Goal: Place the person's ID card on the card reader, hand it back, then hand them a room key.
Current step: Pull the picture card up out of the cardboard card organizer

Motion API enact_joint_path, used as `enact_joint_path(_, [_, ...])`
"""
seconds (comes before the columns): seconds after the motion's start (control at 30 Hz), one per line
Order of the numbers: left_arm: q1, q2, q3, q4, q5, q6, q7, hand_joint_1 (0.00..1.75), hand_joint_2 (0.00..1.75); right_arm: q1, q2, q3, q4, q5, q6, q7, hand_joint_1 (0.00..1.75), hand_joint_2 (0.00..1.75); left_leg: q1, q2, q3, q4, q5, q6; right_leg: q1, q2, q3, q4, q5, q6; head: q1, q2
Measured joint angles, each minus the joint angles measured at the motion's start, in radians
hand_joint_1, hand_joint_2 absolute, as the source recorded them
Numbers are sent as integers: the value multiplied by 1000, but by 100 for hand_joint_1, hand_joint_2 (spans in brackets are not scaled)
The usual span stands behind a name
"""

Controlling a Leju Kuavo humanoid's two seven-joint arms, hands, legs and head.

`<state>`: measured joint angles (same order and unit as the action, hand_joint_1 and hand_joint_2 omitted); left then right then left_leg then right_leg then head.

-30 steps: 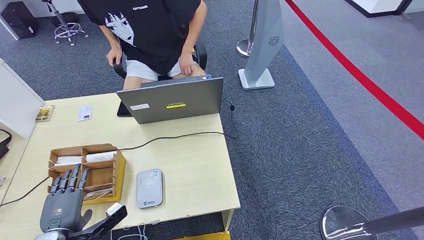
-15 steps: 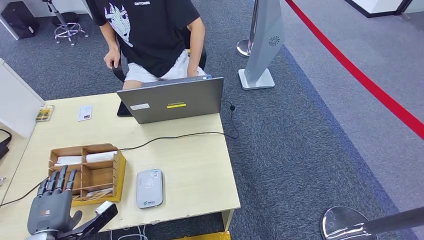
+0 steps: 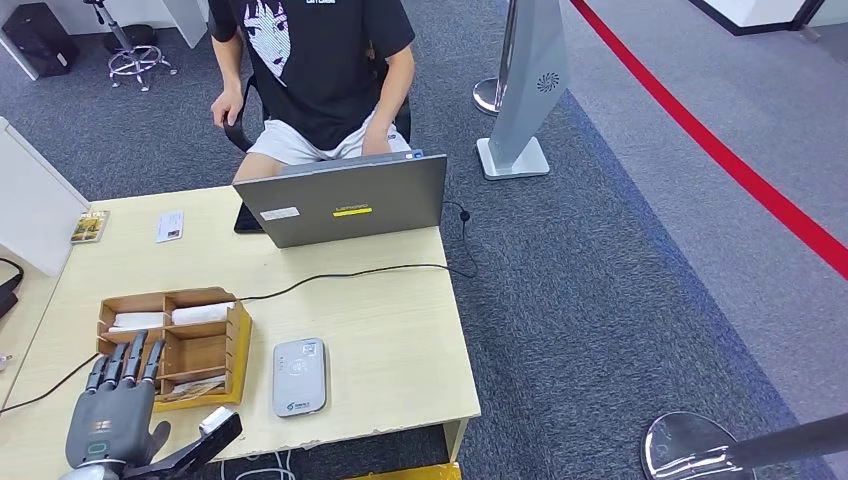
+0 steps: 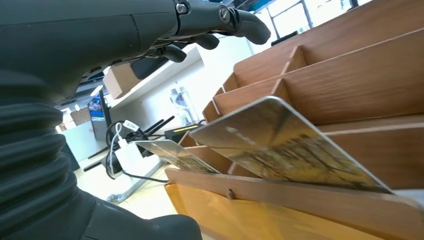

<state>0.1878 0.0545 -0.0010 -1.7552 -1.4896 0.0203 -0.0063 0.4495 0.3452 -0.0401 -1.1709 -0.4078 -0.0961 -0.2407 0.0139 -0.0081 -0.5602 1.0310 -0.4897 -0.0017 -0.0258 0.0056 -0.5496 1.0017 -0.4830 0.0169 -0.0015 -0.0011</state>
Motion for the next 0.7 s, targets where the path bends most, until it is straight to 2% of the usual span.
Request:
enact_joint_path(0.2, [-3,-2,-12,16,-1,4,-1,0,175,1,0,2,-1,0,0,0,0,175,0,0,0,0,0,0,0,0,0,0,0,0,0,0])
enact_joint_path(0.43, [-3,-31,-37,18,-31,6,9,0,175,5,0,3,-6,1,2,0,0,175,0,0,0,0,0,0,0,0,0,0,0,0,0,0])
enact_joint_path(0.7, [-3,-39,-49,18,-30,6,20,0,175,6,0,4,-6,1,2,-1,0,175,0,0,0,0,0,0,0,0,0,0,0,0,0,0])
